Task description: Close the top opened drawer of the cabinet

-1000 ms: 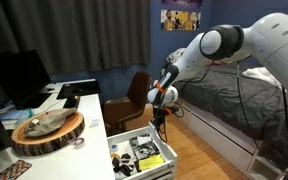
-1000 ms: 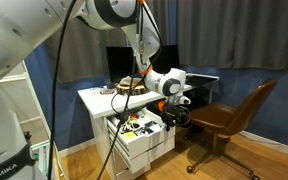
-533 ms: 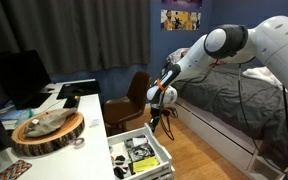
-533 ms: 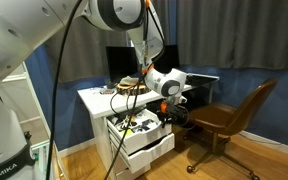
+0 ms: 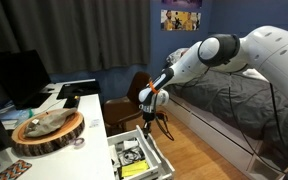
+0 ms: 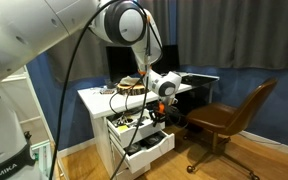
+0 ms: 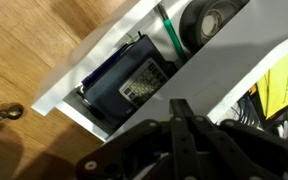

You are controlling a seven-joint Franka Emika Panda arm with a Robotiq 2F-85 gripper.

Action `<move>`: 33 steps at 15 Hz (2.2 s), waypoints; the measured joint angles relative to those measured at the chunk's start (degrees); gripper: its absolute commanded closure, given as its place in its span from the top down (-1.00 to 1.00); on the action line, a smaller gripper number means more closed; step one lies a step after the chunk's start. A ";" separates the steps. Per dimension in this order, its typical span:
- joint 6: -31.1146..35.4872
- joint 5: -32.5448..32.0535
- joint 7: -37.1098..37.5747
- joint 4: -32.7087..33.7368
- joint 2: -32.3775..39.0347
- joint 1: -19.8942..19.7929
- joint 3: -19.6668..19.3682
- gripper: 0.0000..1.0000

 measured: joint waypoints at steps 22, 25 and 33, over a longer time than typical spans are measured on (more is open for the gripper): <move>-3.32 0.24 -6.56 12.56 7.51 5.57 -0.47 -1.00; -3.27 0.22 -10.82 15.22 9.18 6.08 -0.37 -1.00; -3.51 0.39 -23.83 20.85 13.52 6.17 0.82 -1.00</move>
